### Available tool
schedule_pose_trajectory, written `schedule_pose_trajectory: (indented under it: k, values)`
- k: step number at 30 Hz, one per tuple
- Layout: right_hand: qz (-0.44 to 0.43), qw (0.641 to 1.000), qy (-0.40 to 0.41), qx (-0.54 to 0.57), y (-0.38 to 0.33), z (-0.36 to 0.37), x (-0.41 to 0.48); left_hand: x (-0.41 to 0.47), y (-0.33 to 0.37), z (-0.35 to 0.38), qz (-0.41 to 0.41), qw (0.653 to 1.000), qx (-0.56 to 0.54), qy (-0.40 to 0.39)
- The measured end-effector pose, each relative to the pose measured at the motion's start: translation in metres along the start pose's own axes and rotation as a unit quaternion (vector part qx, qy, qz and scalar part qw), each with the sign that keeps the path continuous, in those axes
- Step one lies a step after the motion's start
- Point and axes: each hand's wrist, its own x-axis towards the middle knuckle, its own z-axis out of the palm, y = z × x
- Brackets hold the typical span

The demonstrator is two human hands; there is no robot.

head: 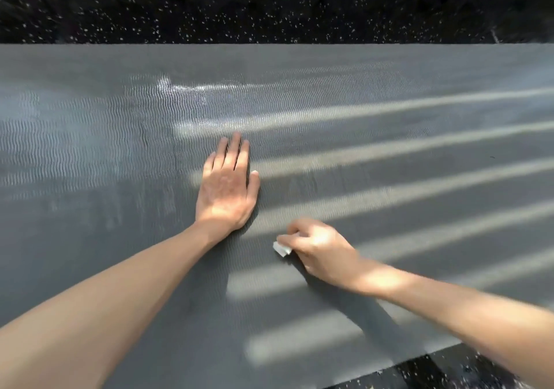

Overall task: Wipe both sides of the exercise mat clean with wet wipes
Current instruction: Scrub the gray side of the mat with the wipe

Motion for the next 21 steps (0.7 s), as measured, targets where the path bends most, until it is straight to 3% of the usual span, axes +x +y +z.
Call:
schedule_pose_trajectory:
  k: [2,4,6,11,15,21]
  values:
    - [-0.055,0.995,-0.081,-0.017,0.015,-0.019,0.027,-0.001,0.0,-0.002,-0.002,1.0,-0.013,-0.004]
    - [-0.059,0.99,-0.126,-0.023,0.017,-0.025,0.041,-0.001,-0.001,-0.005,-0.002,1.0,-0.025,-0.01]
    - [-0.017,0.995,-0.097,0.011,0.011,-0.021,0.041,-0.001,-0.003,-0.004,-0.001,0.999,-0.03,-0.017]
    - [0.054,0.994,0.071,0.057,-0.004,0.005,0.015,0.001,-0.004,-0.003,0.002,1.0,-0.021,-0.013]
    - [0.047,0.994,0.061,0.072,-0.004,0.009,-0.003,0.004,-0.004,0.001,0.004,1.0,0.008,-0.011]
    - [0.028,0.995,0.088,0.049,0.053,-0.024,0.09,0.006,-0.002,0.002,0.015,0.999,0.035,-0.006]
